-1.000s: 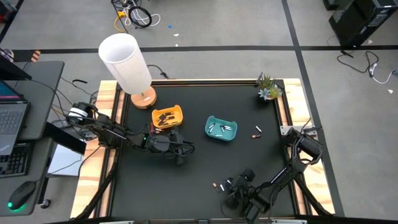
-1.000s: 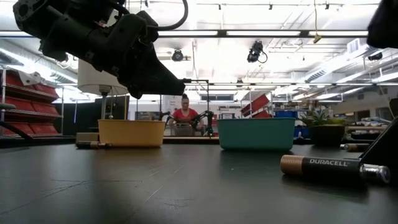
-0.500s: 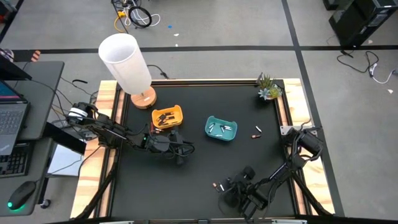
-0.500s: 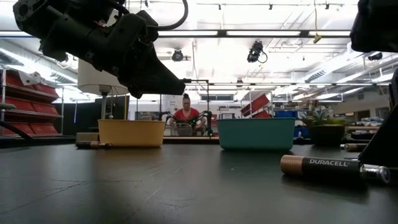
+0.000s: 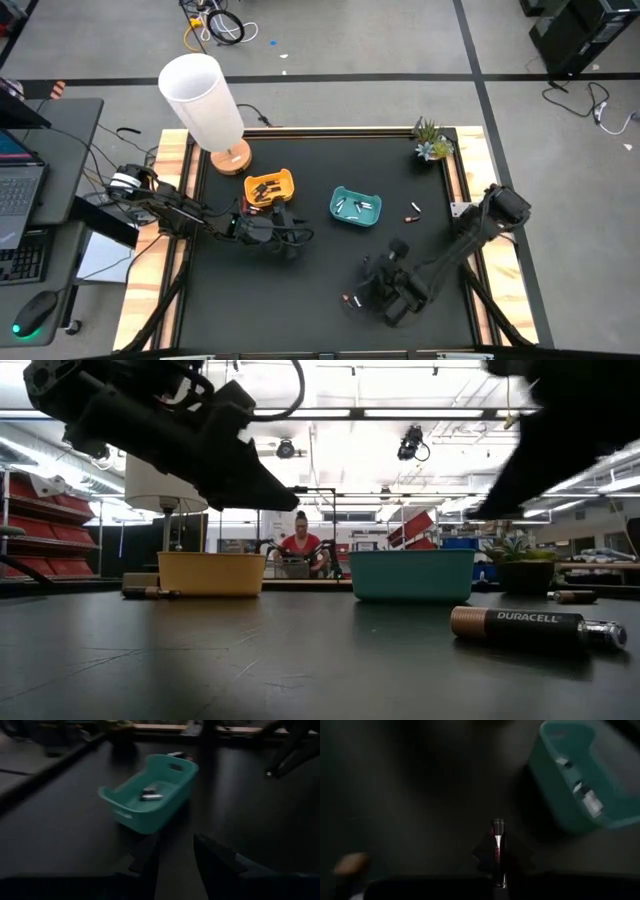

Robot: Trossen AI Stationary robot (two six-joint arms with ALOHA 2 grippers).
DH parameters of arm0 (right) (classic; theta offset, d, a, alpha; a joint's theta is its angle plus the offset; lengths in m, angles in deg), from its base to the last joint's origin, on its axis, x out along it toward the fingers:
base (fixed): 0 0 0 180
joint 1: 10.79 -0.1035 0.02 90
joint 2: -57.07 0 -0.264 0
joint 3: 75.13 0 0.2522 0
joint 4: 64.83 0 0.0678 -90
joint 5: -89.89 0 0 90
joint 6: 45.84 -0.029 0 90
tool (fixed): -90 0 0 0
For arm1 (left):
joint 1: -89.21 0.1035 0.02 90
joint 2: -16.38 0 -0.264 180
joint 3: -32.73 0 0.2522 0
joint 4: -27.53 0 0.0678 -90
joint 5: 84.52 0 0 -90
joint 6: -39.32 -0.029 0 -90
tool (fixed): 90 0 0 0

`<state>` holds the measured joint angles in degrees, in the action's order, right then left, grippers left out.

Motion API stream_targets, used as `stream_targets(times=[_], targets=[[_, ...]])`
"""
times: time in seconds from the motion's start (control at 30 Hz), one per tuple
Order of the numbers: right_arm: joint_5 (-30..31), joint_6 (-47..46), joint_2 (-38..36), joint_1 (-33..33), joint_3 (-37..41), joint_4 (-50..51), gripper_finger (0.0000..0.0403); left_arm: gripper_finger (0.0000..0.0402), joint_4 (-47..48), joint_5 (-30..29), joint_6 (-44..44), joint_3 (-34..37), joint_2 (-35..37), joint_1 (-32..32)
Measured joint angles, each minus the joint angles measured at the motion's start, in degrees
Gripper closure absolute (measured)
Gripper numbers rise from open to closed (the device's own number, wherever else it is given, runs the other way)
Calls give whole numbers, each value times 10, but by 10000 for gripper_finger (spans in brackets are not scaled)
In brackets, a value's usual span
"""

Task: Sort batteries
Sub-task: Put the silver battery into the blue bin

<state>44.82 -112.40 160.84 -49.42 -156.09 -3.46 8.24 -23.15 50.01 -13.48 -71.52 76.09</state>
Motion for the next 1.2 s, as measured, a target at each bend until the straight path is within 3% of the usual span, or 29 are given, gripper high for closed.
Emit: stream_targets(times=[0.2,0.43,0.53,0.67,0.83,0.97,1.1,1.2], targets=[[3,207,-78,69,0,-6,391,265,-4,-69,-48,0,0,18],[29,405,-210,100,5,-15,391,265,-49,-81,-132,0,0,57],[55,446,-264,115,38,-29,391,265,-89,-111,-182,0,0,73],[35,503,-334,162,126,-112,390,265,-132,-128,-227,0,0,98],[-105,603,-418,266,248,-284,391,265,-157,-131,-253,0,0,133],[-227,652,-457,368,310,-358,391,265,-170,-131,-254,0,0,157],[-384,662,-444,463,348,-383,391,265,-172,-130,-251,0,0,172],[-465,666,-413,502,359,-397,391,266,-173,-127,-251,0,0,176]])
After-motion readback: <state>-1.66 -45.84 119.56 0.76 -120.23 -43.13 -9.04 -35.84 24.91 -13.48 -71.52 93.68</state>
